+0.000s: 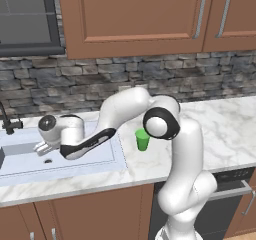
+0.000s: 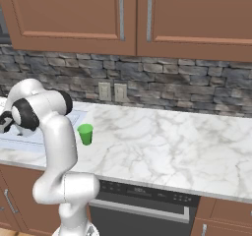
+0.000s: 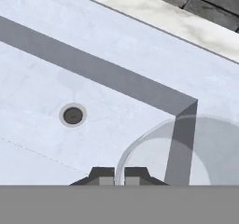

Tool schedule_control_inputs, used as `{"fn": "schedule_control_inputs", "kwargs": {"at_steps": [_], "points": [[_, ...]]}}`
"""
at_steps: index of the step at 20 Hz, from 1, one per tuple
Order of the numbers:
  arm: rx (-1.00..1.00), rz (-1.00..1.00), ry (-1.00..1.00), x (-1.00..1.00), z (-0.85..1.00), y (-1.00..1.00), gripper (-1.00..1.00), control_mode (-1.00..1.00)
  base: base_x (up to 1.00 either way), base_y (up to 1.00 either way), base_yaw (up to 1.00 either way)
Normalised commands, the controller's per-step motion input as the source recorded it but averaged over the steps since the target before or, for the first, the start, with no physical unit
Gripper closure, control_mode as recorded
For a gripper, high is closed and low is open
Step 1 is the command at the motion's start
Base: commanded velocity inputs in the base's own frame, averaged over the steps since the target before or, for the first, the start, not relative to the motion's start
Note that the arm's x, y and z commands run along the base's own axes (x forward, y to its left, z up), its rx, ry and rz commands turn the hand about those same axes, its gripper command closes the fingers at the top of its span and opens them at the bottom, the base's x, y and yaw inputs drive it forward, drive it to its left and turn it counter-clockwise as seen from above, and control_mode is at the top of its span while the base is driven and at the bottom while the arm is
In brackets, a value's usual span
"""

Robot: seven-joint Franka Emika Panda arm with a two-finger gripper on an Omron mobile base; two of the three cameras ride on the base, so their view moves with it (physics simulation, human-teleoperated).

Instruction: Place the cup in the left basin and the glass cup in the right basin of the sink.

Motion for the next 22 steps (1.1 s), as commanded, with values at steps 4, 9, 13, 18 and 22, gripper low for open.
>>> {"fn": "schedule_control_inputs", "kwargs": {"at_steps": [4, 9, 13, 18, 22], "points": [[0.00, 0.01, 0.00, 0.27, -0.13, 0.00, 1.00, -1.00, 0.00, 0.00, 0.00], [0.00, 0.02, -0.01, 0.20, -0.08, 0.00, 1.00, -1.00, 0.00, 0.00, 0.00], [0.04, 0.03, 0.00, 0.09, -0.32, 0.00, 1.00, -1.00, 0.00, 0.00, 0.00], [0.08, 0.01, 0.00, 0.19, -0.44, 0.00, 1.00, -1.00, 0.00, 0.00, 0.00], [0.09, 0.01, 0.00, 0.24, -0.47, 0.00, 1.00, -1.00, 0.00, 0.00, 0.00]]}}
